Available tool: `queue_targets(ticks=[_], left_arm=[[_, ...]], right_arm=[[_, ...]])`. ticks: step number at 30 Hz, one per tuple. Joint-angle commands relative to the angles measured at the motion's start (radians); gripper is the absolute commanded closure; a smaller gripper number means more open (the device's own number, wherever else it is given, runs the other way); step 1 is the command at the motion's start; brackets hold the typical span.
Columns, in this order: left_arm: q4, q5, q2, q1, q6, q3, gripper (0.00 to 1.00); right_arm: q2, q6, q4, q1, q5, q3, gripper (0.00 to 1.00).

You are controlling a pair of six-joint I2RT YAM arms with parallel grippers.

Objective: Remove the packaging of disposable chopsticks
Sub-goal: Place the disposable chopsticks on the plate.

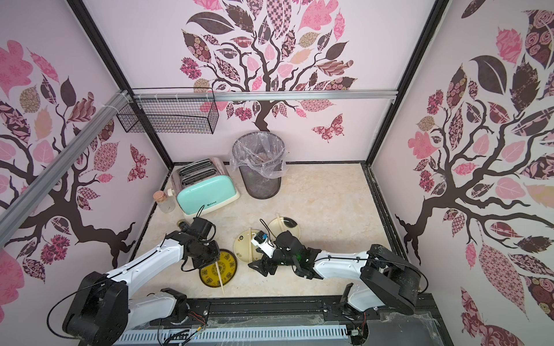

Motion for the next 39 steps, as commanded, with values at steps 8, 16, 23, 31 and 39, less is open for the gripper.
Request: queue_targets(ticks=[8, 16, 23, 31, 39], left_arm=[[0.042, -0.027, 0.06, -0.025, 0.004, 0.048, 1.0], [0.047, -0.04, 0.074, -0.025, 0.008, 0.031, 1.0], [0.05, -0.051, 0.068, -0.025, 0.008, 0.015, 0.98], [0.05, -0.053, 0.07, -0.025, 0.009, 0.012, 0.93], [0.033, -0.058, 0.055, -0.026, 0.009, 0.022, 0.88]], right_arm=[[0.002, -0.012, -0.022, 0.007, 0.007, 0.038, 0.26], [0.0, -0.015, -0.023, 0.008, 0.01, 0.038, 0.26], [-0.003, -0.015, -0.026, 0.01, 0.012, 0.037, 0.26], [-0.004, -0.017, -0.025, 0.012, 0.01, 0.038, 0.26], [-0.005, -0.016, -0.025, 0.012, 0.008, 0.038, 0.25]])
